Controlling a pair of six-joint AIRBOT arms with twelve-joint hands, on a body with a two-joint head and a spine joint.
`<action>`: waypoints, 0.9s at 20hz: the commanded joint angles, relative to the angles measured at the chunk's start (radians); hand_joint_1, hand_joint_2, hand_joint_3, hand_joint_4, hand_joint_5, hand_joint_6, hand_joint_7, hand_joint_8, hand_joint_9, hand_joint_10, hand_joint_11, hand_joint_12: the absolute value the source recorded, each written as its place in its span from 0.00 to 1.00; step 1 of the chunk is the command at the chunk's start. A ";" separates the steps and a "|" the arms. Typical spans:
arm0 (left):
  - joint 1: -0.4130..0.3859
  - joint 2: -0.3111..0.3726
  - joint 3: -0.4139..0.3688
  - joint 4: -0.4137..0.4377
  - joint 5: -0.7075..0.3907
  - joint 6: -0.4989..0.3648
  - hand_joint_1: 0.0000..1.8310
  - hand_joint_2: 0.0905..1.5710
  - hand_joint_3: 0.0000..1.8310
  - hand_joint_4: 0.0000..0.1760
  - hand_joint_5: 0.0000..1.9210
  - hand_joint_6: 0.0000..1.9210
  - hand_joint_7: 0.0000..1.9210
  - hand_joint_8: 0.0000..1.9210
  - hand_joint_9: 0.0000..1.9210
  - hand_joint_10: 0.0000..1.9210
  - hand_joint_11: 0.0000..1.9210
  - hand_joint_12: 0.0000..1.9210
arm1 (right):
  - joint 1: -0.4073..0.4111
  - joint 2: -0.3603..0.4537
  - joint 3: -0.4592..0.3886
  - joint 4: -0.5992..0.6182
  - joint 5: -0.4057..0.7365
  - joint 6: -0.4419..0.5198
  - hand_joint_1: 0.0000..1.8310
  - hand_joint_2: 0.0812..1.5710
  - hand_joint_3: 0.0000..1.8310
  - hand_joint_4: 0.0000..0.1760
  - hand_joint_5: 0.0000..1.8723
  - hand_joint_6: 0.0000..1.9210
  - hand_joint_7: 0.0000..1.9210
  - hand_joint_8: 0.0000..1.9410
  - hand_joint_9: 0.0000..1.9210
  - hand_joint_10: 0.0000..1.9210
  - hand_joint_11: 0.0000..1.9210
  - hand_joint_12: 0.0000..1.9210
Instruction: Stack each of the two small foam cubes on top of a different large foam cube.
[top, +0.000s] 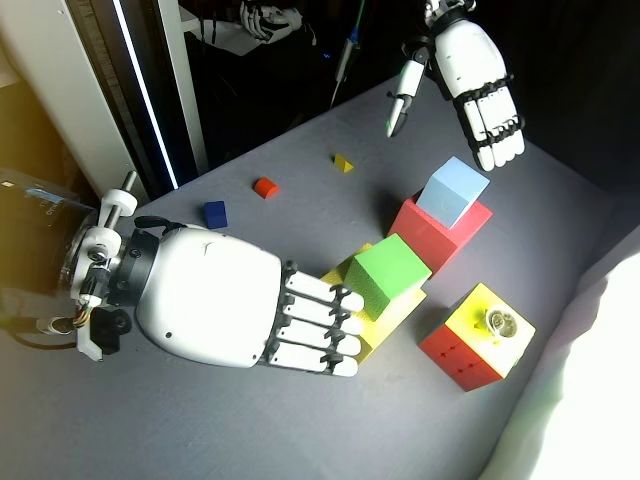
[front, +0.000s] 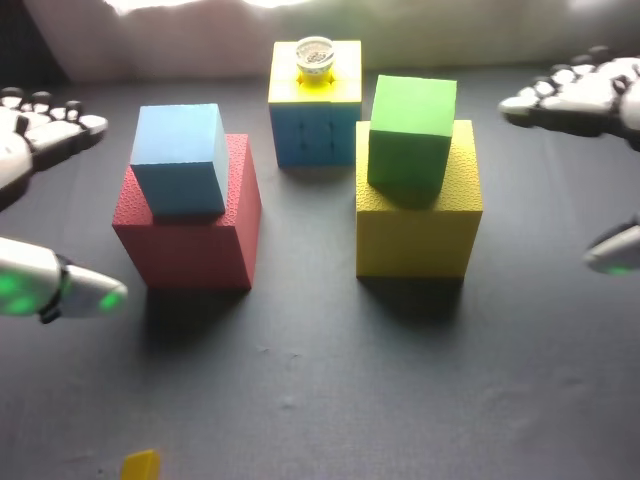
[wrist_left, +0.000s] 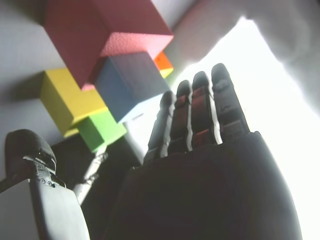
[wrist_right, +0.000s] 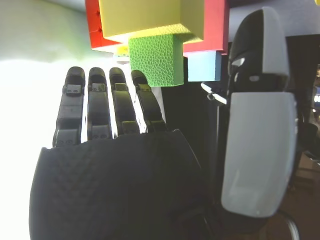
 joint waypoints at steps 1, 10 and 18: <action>-0.001 0.019 -0.002 0.048 -0.071 -0.016 0.23 0.56 0.00 0.00 0.00 0.00 0.03 0.00 0.02 0.00 0.00 0.08 | 0.000 0.021 0.002 0.007 0.098 0.006 0.39 0.56 0.00 0.00 0.00 0.00 0.00 0.00 0.00 0.00 0.02 0.02; 0.224 0.159 -0.081 0.298 -0.071 -0.333 0.24 0.55 0.00 0.00 0.00 0.00 0.00 0.00 0.00 0.00 0.00 0.00 | -0.042 0.068 -0.041 -0.162 0.143 0.006 0.37 0.54 0.00 0.00 0.00 0.00 0.00 0.00 0.00 0.00 0.01 0.02; 0.301 0.192 -0.129 0.996 -0.047 -0.923 0.25 0.55 0.00 0.00 0.00 0.00 0.00 0.00 0.01 0.00 0.01 0.01 | -0.076 0.069 -0.051 -0.295 0.264 -0.064 0.38 0.56 0.00 0.00 0.00 0.00 0.00 0.00 0.00 0.00 0.01 0.00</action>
